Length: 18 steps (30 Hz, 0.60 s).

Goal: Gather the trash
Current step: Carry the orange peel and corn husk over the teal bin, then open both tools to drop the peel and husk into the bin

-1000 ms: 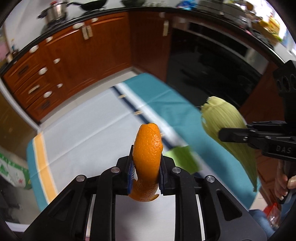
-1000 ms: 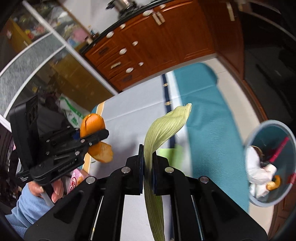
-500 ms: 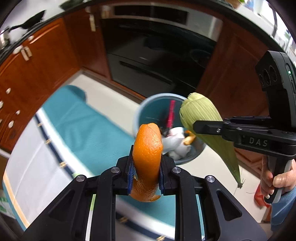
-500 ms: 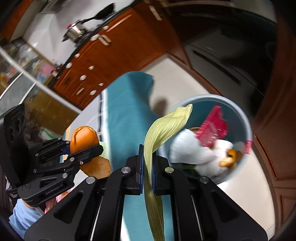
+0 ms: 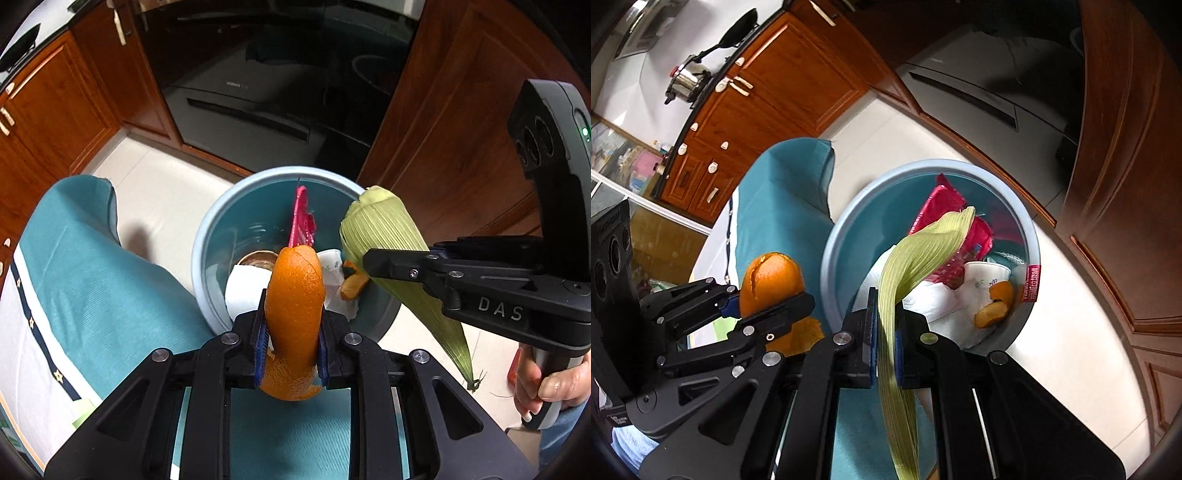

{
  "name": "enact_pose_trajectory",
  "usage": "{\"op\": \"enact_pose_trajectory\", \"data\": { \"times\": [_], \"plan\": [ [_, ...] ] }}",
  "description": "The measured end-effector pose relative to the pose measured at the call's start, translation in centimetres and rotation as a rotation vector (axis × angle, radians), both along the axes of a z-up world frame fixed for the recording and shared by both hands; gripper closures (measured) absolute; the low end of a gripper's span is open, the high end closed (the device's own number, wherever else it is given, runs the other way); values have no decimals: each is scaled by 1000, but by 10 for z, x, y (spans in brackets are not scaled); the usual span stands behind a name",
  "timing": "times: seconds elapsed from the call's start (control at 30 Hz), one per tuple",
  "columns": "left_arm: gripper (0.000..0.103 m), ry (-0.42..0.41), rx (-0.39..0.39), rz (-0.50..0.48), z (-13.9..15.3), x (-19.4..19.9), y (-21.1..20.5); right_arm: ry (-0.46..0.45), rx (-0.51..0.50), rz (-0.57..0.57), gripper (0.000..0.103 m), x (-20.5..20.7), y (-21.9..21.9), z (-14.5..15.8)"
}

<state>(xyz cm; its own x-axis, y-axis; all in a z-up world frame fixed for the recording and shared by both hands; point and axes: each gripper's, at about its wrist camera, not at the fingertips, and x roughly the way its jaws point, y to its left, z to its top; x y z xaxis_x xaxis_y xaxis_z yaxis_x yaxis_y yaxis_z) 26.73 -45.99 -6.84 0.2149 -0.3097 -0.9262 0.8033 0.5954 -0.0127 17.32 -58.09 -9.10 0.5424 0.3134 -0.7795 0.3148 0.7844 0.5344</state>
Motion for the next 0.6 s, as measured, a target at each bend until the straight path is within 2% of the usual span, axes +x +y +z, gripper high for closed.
{"op": "enact_pose_trajectory", "data": {
  "times": [0.33, 0.4, 0.43, 0.47, 0.5, 0.53, 0.6],
  "plan": [
    [78, 24, 9, 8, -9, 13, -3, 24, -16, -2, 91, 12, 0, -8],
    [77, 29, 14, 7, -10, 14, -3, 25, -12, -10, 79, 13, 1, -7],
    [66, 30, 18, 9, -10, 14, -3, 25, -10, -17, 51, 13, 0, -6],
    [46, 20, 23, 11, -9, 14, -2, 20, -13, -30, 26, 12, -1, -4],
    [39, -5, 25, 15, -7, 13, -2, 14, -19, -42, 22, 11, -1, -2],
    [34, -29, 23, 16, -4, 12, -1, 11, -20, -50, 22, 11, -2, 0],
    [31, -44, 20, 11, 0, 10, 1, 11, -6, -56, 21, 11, -3, 3]
  ]
}}
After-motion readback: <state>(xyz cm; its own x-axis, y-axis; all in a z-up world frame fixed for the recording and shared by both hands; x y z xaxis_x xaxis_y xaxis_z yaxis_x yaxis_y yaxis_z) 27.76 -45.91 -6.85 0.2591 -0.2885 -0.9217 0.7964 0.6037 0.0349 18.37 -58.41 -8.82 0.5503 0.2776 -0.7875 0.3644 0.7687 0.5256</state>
